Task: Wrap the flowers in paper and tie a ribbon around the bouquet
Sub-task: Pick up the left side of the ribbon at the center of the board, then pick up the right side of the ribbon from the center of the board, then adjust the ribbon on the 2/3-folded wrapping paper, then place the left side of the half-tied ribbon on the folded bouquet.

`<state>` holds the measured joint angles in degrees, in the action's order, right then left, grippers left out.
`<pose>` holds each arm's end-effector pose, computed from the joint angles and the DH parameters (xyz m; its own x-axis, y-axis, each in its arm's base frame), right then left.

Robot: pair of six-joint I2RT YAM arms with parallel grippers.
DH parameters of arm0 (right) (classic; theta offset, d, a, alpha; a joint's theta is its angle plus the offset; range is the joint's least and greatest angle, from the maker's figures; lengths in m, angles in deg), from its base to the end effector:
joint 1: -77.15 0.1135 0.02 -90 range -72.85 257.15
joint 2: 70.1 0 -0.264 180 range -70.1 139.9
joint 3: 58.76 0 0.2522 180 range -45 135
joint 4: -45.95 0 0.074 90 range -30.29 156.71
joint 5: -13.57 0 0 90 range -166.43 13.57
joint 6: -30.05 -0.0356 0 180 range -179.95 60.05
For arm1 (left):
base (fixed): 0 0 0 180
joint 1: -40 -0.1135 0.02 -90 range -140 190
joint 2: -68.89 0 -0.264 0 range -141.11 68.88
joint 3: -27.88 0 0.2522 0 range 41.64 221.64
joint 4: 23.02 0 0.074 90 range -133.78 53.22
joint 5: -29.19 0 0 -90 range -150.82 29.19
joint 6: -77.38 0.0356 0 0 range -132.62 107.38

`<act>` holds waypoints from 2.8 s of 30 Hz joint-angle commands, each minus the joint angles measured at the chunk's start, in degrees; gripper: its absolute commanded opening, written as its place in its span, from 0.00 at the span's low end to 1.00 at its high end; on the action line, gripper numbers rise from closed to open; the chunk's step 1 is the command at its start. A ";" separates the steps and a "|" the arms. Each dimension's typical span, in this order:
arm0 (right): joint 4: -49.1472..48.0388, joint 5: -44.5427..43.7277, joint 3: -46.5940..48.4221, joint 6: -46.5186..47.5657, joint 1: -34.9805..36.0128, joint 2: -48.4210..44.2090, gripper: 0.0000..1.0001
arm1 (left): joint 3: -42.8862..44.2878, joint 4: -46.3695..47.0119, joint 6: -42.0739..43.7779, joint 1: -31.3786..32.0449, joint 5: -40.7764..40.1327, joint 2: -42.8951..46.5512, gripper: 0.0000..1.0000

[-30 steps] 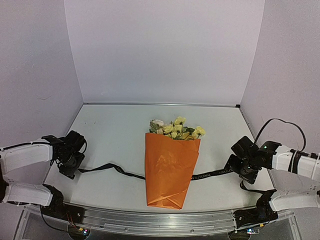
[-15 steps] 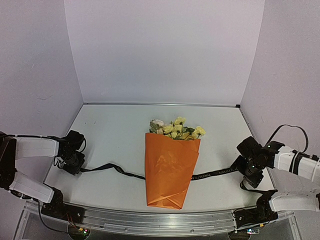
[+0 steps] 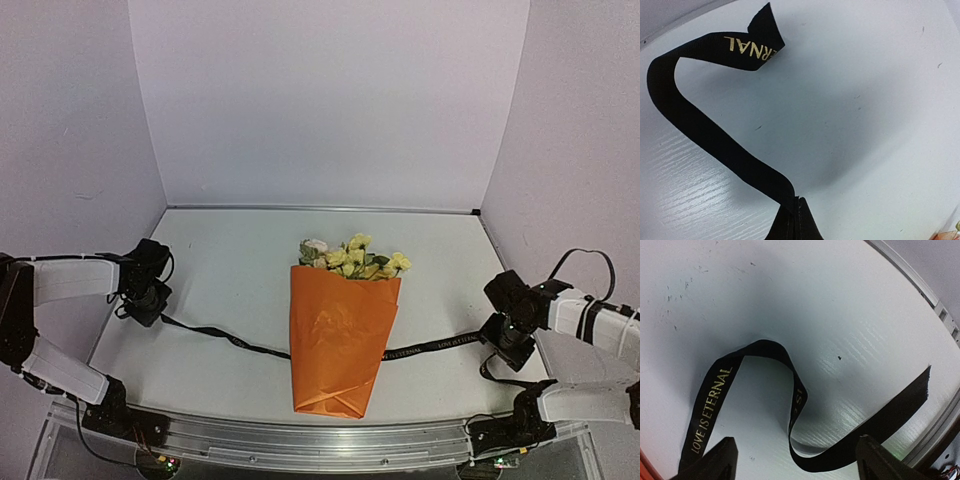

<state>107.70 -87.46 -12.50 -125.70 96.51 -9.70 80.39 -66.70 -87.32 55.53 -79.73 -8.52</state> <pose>0.1539 0.0469 0.1758 -0.6324 0.7264 -0.2693 0.7187 0.6798 0.1461 0.2252 -0.0506 0.1647 -0.3709 -0.8439 -0.3875 -0.8284 0.4893 -0.2726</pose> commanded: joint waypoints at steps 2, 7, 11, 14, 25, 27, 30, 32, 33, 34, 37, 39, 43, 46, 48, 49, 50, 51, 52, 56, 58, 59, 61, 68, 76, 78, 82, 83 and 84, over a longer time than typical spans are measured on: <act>-6.06 3.37 -2.65 3.65 -3.14 4.68 0.70 | 3.32 0.08 5.49 -0.32 -3.34 0.21 0.00; -11.67 4.59 -2.11 5.36 -4.26 10.29 0.62 | 3.88 1.09 6.32 -0.27 -3.34 -0.14 0.00; -12.11 4.81 -1.62 5.42 -5.95 13.36 0.39 | 3.79 2.09 6.47 -0.30 -3.81 -0.70 0.00; -12.19 5.32 -1.09 5.88 -8.67 14.25 0.10 | 4.19 3.07 6.47 -0.58 -4.31 -1.41 0.00; -9.58 7.39 11.59 10.07 -18.80 17.68 0.00 | 11.93 7.67 11.54 -4.69 -4.93 -7.55 0.00; -8.91 7.45 13.19 10.47 -21.15 17.81 0.00 | 12.90 8.47 12.17 -5.27 -4.85 -8.17 0.00; -8.06 8.02 16.08 12.02 -22.15 18.29 0.00 | 14.81 9.34 14.34 -5.89 -3.55 -9.37 0.00; -7.40 7.54 18.05 13.50 -22.22 18.99 0.00 | 15.85 9.50 15.24 -5.86 -3.28 -10.13 0.00; -7.31 6.82 18.89 14.22 -22.46 19.33 0.00 | 16.12 9.53 15.41 -5.86 -3.32 -10.34 0.00; -7.23 6.32 19.56 14.52 -23.05 19.67 0.00 | 16.05 9.74 15.46 -5.86 -3.37 -10.53 0.00; -6.72 9.24 22.21 14.32 -24.65 21.45 0.00 | 15.67 10.06 15.35 -5.95 -3.21 -10.48 0.00; -6.52 10.35 22.68 14.30 -24.79 21.71 0.00 | 14.99 10.29 15.30 -5.96 -2.92 -10.01 0.00; -6.36 14.57 21.85 13.56 -24.81 21.56 0.00 | 11.84 16.41 18.94 -5.70 1.44 -6.82 0.00; -6.18 19.53 21.82 13.18 -24.70 21.77 0.00 | 7.24 28.10 25.73 -4.33 9.46 -1.06 0.00; -6.02 22.61 21.78 12.94 -24.43 21.90 0.00 | 6.44 37.20 32.12 -1.33 16.73 1.37 0.00; -5.87 23.34 21.67 12.99 -24.20 21.85 0.00 | 8.01 39.70 35.66 1.61 19.13 1.21 0.00; -5.69 23.91 21.50 13.09 -23.93 21.76 0.00 | 10.38 41.44 39.78 5.47 20.99 0.56 0.00; -5.57 24.27 21.24 13.23 -23.63 21.60 0.00 | 13.82 42.17 44.61 10.37 22.55 -1.03 0.00; -5.45 24.55 21.13 13.41 -23.45 21.48 0.00 | 17.11 42.44 48.64 14.74 24.59 -3.20 0.00; -4.50 26.72 21.50 13.90 -22.90 21.84 0.00 | 35.25 33.79 65.08 33.13 31.87 -17.66 0.00; -3.66 27.33 22.14 14.47 -22.16 22.27 0.00 | 42.75 26.96 70.17 39.42 33.49 -25.48 0.00; -3.18 27.45 22.50 14.81 -21.73 22.50 0.00 | 45.40 23.79 73.05 41.68 33.95 -28.46 0.00; -2.07 27.70 23.45 15.72 -20.67 23.13 0.00 | 50.77 19.42 78.21 46.62 33.94 -35.07 0.00; 1.12 28.47 28.72 17.90 -17.55 27.47 0.00 | 54.69 15.93 86.47 50.97 32.80 -43.33 0.00; 6.13 26.43 37.70 21.19 -16.81 32.59 0.00 | 58.96 16.09 87.81 51.18 33.16 -47.31 0.00; 8.17 27.75 41.16 21.45 -16.78 33.83 0.00 | 59.36 16.93 87.96 51.17 32.95 -47.67 0.00; 9.71 30.62 44.42 17.32 -14.55 33.05 0.00 | 64.70 14.97 89.53 51.06 32.42 -51.65 0.00; 9.66 31.39 44.77 15.94 -13.80 32.44 0.00 | 66.70 14.08 89.69 50.97 32.71 -53.10 0.00; 9.69 32.42 45.33 14.62 -12.93 31.83 0.00 | 68.81 13.67 89.21 50.84 32.76 -54.47 0.00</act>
<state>114.05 -58.28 29.49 -107.04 80.51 24.28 141.34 -51.85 0.04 106.78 -46.68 -57.96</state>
